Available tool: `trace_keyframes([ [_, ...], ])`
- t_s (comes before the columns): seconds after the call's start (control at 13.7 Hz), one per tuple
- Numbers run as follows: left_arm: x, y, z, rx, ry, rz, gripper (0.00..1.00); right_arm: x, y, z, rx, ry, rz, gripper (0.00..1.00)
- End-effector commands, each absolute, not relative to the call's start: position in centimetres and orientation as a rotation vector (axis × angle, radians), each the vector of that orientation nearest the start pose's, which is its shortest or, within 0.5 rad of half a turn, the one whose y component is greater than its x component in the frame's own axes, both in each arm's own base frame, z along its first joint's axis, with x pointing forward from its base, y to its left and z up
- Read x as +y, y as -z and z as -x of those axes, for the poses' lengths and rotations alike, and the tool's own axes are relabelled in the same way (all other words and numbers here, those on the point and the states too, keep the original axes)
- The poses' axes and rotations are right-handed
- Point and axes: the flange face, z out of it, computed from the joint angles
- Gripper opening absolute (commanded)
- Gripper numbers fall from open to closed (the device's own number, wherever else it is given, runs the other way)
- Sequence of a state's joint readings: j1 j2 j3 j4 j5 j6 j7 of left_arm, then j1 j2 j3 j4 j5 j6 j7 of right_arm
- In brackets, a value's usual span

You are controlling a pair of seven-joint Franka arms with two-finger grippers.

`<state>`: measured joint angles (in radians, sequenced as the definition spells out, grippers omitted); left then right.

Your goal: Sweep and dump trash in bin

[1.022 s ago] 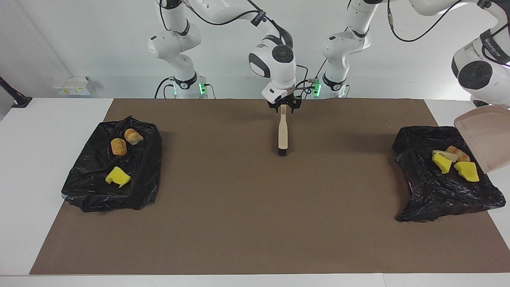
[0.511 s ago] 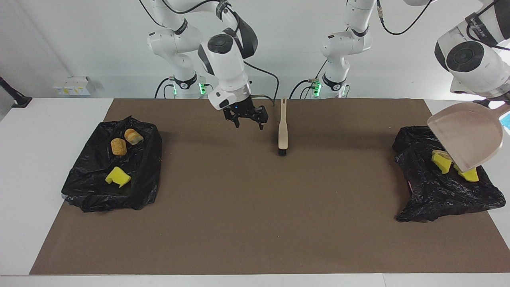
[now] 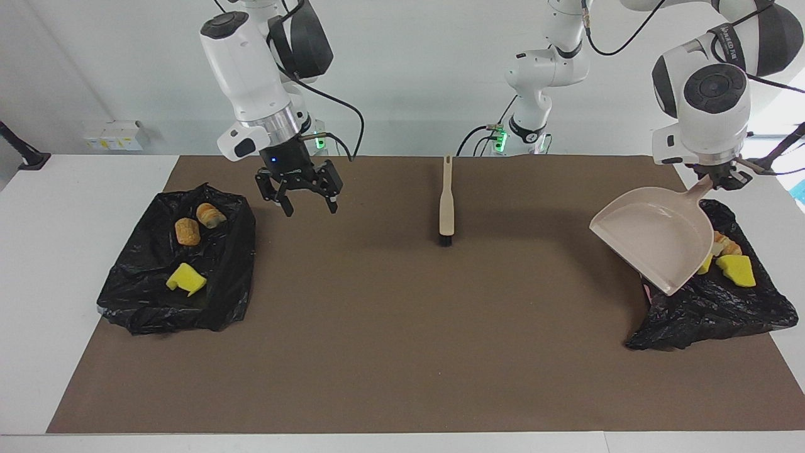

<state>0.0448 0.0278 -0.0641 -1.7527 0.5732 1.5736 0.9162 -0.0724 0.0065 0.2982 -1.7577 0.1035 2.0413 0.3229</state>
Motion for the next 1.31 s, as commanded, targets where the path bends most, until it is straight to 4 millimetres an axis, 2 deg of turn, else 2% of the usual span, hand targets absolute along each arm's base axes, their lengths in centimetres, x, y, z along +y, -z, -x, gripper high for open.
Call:
trace_keyframes([
  [0.0,1.0,-54.2,-53.6,1.077,-0.496,2.534,0.00,11.6,-61.0,-57.6,0.162,0.300,3.063,1.00],
  [0.07,-0.4,-54.1,-53.4,0.995,-0.468,2.594,0.00,10.9,-62.5,-57.2,0.177,0.247,3.088,1.00],
  [0.15,-2.4,-54.0,-53.1,0.941,-0.439,2.648,0.00,9.1,-62.9,-57.2,0.221,0.180,3.102,1.00],
  [0.22,-4.4,-54.0,-52.9,0.881,-0.406,2.704,0.00,8.5,-63.6,-57.0,0.237,0.157,3.112,1.00],
  [0.51,-12.8,-53.9,-51.8,0.655,-0.302,2.870,0.00,7.3,-64.4,-56.3,0.255,0.122,3.193,1.00],
  [0.66,-16.6,-54.0,-51.3,0.523,-0.240,2.944,0.00,7.1,-66.0,-55.8,0.264,0.102,3.198,1.00],
  [0.8,-19.8,-54.0,-51.0,0.517,-0.199,3.015,0.00,7.2,-66.1,-55.9,0.266,0.107,3.193,1.00],
  [0.88,-22.2,-53.3,-50.7,0.523,-0.190,3.018,0.00,7.3,-66.1,-55.9,0.261,0.107,3.193,1.00],
  [1.02,-25.0,-52.0,-51.1,0.437,-0.127,3.045,0.00,7.4,-66.1,-55.8,0.259,0.105,3.186,1.00],
  [1.09,-26.9,-50.4,-51.4,0.461,-0.154,3.042,0.00,7.4,-66.0,-55.9,0.266,0.104,3.184,1.00],
  [1.17,-29.8,-48.1,-51.7,0.520,-0.204,3.016,0.00,7.3,-66.0,-55.9,0.268,0.111,3.182,1.00],
  [1.24,-31.9,-46.2,-52.6,0.504,-0.217,3.016,0.00,7.3,-66.0,-55.9,0.270,0.113,3.182,1.00],
])
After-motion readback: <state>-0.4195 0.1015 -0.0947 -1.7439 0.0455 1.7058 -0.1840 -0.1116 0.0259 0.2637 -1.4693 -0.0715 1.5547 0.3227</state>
